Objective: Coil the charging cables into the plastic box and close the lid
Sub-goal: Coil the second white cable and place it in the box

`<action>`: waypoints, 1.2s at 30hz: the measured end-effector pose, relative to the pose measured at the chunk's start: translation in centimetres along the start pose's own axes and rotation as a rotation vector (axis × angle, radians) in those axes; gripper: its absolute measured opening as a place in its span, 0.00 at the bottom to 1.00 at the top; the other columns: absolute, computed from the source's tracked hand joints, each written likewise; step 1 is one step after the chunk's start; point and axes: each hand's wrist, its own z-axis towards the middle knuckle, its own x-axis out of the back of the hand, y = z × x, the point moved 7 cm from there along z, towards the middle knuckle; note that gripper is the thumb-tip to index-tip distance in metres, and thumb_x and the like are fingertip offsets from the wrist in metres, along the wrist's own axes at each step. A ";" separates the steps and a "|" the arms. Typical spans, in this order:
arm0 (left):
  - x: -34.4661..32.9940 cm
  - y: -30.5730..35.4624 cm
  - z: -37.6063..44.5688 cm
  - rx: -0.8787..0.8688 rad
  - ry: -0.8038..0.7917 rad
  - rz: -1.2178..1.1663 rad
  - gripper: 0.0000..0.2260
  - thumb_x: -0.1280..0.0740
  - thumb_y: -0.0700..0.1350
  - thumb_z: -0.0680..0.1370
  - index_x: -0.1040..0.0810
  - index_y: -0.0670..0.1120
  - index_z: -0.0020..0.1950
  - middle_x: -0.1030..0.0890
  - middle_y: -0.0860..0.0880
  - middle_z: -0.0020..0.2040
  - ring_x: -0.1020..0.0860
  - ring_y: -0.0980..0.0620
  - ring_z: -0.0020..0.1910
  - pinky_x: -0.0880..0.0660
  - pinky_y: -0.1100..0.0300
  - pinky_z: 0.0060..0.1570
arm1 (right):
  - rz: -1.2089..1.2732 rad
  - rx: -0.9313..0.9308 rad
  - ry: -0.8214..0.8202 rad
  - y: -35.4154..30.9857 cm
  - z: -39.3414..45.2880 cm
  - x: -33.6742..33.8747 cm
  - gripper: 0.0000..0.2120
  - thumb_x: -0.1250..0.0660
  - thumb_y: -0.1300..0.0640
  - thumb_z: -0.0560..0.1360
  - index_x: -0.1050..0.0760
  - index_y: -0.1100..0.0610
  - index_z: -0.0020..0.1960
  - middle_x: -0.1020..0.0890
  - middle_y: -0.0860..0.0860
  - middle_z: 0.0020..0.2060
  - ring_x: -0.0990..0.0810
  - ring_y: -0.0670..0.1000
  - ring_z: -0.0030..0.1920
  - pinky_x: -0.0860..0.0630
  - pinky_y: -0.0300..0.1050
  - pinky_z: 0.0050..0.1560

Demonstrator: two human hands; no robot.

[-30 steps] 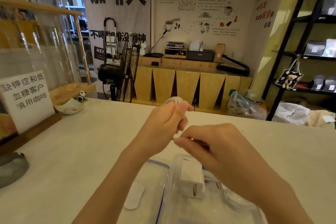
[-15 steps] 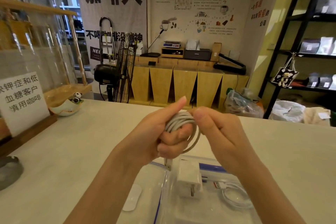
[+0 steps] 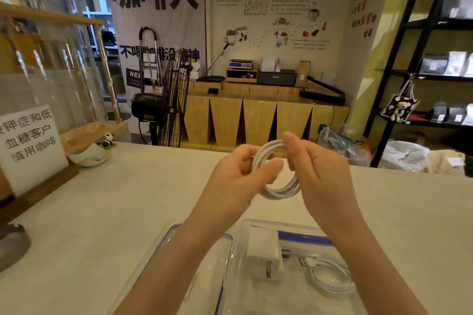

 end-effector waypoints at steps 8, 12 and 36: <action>-1.2 0.8 -0.6 -0.184 0.063 0.260 0.15 0.49 0.59 0.70 0.29 0.51 0.39 0.28 0.52 0.26 0.30 0.55 0.26 0.29 0.58 0.28 | 0.189 -0.117 0.034 0.6 -0.1 0.9 0.24 0.46 0.44 0.72 0.25 0.63 0.33 0.30 0.53 0.23 0.33 0.46 0.26 0.37 0.36 0.26; -1.0 0.4 -0.1 -0.144 0.033 0.075 0.15 0.47 0.57 0.71 0.28 0.49 0.35 0.28 0.56 0.22 0.32 0.60 0.23 0.35 0.72 0.24 | 0.275 -0.106 0.047 0.7 -0.2 0.7 0.23 0.45 0.45 0.74 0.27 0.61 0.30 0.31 0.48 0.22 0.33 0.44 0.24 0.37 0.32 0.25; 0.7 -0.6 0.6 0.000 -0.055 0.295 0.14 0.47 0.45 0.79 0.26 0.38 0.43 0.23 0.47 0.27 0.24 0.57 0.21 0.32 0.71 0.20 | 0.003 0.049 -0.201 -1.6 -0.7 -0.9 0.10 0.36 0.49 0.70 0.19 0.49 0.47 0.28 0.40 0.41 0.35 0.40 0.50 0.41 0.21 0.47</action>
